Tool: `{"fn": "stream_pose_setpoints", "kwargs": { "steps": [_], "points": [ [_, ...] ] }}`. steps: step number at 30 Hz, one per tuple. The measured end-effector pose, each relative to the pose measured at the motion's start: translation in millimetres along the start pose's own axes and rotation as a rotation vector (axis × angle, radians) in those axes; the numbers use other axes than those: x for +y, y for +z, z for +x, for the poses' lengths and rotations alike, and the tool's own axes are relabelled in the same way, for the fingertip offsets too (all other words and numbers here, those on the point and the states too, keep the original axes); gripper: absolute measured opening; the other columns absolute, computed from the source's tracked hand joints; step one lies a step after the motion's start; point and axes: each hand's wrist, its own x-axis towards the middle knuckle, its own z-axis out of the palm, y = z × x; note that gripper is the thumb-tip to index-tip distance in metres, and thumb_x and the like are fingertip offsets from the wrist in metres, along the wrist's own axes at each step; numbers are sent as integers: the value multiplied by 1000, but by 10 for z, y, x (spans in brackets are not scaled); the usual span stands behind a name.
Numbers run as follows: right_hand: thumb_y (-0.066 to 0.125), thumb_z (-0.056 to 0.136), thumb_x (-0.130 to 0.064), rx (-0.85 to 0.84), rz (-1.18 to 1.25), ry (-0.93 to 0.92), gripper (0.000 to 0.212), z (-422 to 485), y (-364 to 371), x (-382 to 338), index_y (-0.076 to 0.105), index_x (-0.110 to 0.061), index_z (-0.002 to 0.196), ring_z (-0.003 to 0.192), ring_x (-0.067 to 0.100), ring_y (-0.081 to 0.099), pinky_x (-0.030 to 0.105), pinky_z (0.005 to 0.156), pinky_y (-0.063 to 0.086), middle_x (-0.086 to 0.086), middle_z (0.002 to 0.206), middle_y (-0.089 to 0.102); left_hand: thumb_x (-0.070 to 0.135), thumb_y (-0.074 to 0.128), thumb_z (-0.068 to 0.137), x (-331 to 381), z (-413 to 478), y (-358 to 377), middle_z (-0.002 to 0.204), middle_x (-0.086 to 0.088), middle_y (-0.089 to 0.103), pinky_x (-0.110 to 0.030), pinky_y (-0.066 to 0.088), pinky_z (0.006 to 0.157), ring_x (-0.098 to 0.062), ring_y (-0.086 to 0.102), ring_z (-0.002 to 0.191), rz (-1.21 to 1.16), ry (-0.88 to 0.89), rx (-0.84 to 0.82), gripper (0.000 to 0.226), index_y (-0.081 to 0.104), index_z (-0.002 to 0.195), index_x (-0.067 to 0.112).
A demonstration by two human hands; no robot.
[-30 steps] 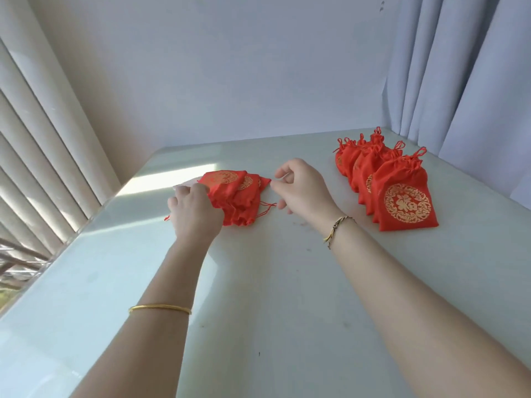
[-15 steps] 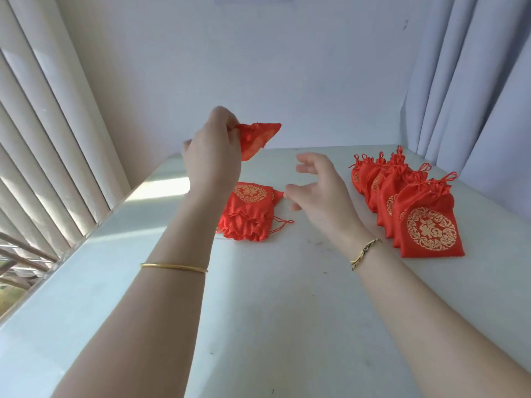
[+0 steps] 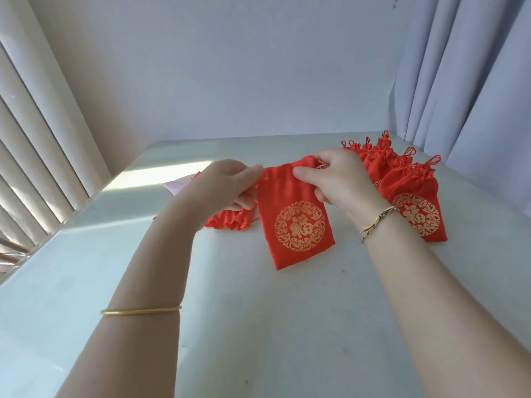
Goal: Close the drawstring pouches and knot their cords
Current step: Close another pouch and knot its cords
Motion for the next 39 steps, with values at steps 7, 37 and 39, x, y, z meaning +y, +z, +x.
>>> {"fn": "stream_pose_setpoints", "kwargs": {
  "steps": [7, 37, 39],
  "points": [
    [53, 94, -25, -42, 236, 125, 27, -1, -39, 44, 59, 0, 85, 35, 7, 47, 19, 36, 27, 4, 63, 43, 17, 62, 88, -76, 102, -22, 64, 1, 54, -29, 51, 71, -12, 49, 60, 33, 36, 97, 11, 67, 80, 12],
    [46, 97, -30, 10, 608, 458, 31, 32, -111, 28, 49, -17, 68, 33, 5, 43, 11, 36, 34, -2, 51, 51, 22, 61, 88, -358, 185, -252, 66, -3, 57, -43, 52, 80, -20, 50, 61, 45, 78, 471, 16, 68, 75, 15],
    [46, 97, -29, 7, 659, 484, 33, 43, -130, 26, 47, -17, 66, 31, 4, 40, 10, 35, 31, -3, 47, 48, 24, 55, 91, -362, 193, -253, 63, -1, 55, -39, 48, 72, -19, 47, 57, 39, 69, 498, 27, 65, 67, 18]
  ]
}}
